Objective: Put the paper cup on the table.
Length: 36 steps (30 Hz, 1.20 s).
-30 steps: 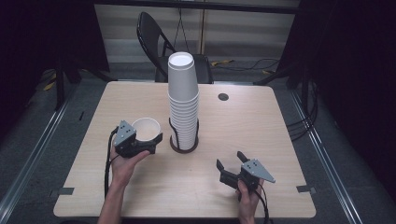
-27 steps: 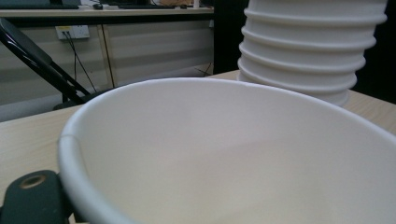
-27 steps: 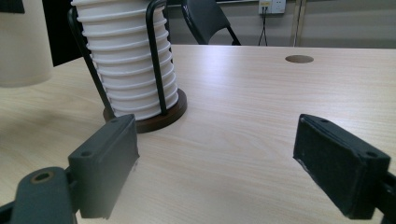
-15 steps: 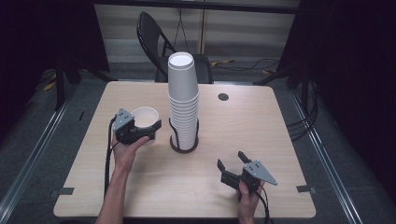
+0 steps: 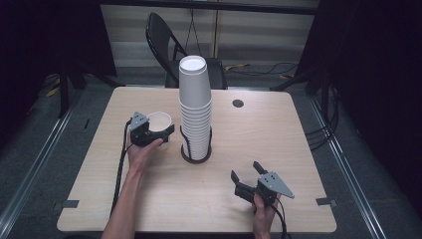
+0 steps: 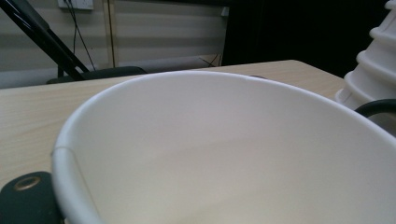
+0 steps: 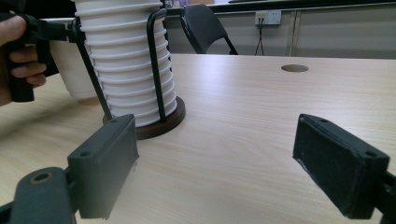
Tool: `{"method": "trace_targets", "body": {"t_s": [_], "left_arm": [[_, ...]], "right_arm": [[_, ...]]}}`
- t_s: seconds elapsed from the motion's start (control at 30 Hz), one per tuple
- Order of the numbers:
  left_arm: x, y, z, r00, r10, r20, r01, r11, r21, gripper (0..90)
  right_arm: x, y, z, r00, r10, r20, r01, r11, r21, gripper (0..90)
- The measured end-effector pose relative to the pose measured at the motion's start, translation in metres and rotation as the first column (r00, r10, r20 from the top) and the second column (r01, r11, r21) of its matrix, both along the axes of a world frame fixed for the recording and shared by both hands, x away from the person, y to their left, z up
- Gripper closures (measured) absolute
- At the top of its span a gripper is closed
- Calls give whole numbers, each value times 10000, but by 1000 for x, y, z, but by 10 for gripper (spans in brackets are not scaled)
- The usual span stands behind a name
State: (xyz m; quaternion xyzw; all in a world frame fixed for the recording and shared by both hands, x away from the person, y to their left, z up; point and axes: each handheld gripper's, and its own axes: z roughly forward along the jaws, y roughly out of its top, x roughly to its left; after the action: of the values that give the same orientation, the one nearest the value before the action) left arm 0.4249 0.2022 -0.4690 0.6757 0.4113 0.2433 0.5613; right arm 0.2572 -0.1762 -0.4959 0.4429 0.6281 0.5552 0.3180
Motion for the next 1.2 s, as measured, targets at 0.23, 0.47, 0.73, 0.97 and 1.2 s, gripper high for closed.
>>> {"method": "trace_targets", "body": {"t_s": [0.23, 0.47, 0.73, 0.97, 1.2], "left_arm": [[4, 2, -9, 9995, -8, -305, 11, 9999, 103, 85], [3, 5, -14, 9987, 115, -496, -89, 9986, 523, 84], [1, 9, -20, 9940, 193, -1079, -103, 9965, 827, 113], [-2, 6, -25, 9892, 285, -1441, -65, 9885, 1509, 154], [-6, 9, -21, 9878, 262, -1533, 31, 9822, 1878, 154]], "right_arm": [[0, 0, 0, 10000, 46, -1, -46, 10000, -9, 133], [0, 0, 0, 10000, 61, -10, -61, 10000, -13, 133], [1, 1, 0, 10000, 48, -24, -48, 9999, -108, 133], [1, 0, 0, 10000, 67, -28, -67, 9999, -95, 133], [1, 0, 0, 10000, 89, -42, -89, 9999, -114, 133]]}}
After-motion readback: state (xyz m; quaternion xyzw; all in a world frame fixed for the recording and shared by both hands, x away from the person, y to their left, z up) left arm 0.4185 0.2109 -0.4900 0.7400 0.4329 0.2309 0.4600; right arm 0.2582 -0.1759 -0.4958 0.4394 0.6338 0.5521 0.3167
